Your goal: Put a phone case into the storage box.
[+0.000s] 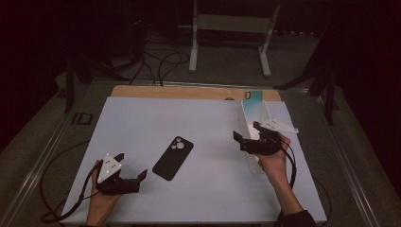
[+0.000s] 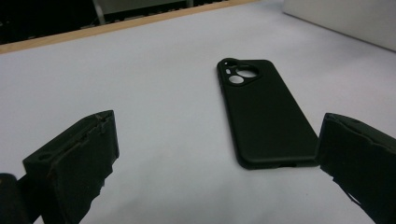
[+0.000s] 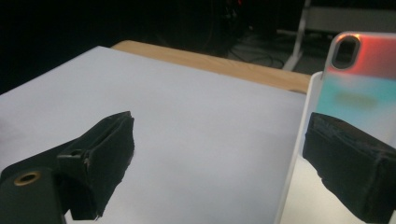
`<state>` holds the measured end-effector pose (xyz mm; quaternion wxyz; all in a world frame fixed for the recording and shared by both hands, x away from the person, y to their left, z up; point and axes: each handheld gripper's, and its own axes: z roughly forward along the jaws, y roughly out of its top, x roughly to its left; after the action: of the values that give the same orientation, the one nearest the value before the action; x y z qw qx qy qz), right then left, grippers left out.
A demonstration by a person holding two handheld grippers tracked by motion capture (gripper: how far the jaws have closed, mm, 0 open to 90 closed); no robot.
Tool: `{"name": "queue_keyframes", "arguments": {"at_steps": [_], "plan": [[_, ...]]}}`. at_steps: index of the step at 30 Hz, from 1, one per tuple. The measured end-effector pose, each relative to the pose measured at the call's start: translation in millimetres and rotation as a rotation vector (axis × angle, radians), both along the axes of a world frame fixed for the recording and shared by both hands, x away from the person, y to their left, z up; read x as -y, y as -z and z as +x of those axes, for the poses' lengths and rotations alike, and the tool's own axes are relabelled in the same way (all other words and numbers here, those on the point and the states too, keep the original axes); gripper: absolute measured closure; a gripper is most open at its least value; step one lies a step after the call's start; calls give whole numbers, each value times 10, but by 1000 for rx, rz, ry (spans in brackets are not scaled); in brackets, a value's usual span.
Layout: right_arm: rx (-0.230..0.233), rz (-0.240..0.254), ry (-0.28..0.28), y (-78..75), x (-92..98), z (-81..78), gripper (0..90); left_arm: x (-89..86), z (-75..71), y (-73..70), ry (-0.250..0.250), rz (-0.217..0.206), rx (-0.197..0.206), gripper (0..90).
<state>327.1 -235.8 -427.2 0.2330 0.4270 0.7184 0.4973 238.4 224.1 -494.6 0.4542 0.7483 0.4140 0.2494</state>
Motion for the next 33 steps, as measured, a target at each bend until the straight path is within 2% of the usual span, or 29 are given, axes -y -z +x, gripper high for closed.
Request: {"name": "queue_keyframes", "arguments": {"at_steps": [2, 9, 12, 16, 24, 27, 33], "plan": [[28, -7, -7, 20, 7, -87, 88, -6, 3, -5, -5, 1, 1, 2], [65, -28, -23, 116, 63, -331, 88, -1, -9, -72, -15, -21, 11, 2], [74, -14, -26, 171, 126, -419, 88, 11, -3, -104, -18, -38, 9, 2], [76, 7, -32, 258, 210, -507, 87, 46, 2, -144, -37, -22, 6, 1], [68, -5, -17, 355, 291, -620, 87, 86, 12, -171, -40, -28, -15, 1], [65, 1, -4, 383, 306, -623, 87, 121, 15, -184, -33, -10, -18, 1], [64, 12, 15, 392, 335, -635, 87, 237, 58, -218, -24, -11, -39, 1]]}}
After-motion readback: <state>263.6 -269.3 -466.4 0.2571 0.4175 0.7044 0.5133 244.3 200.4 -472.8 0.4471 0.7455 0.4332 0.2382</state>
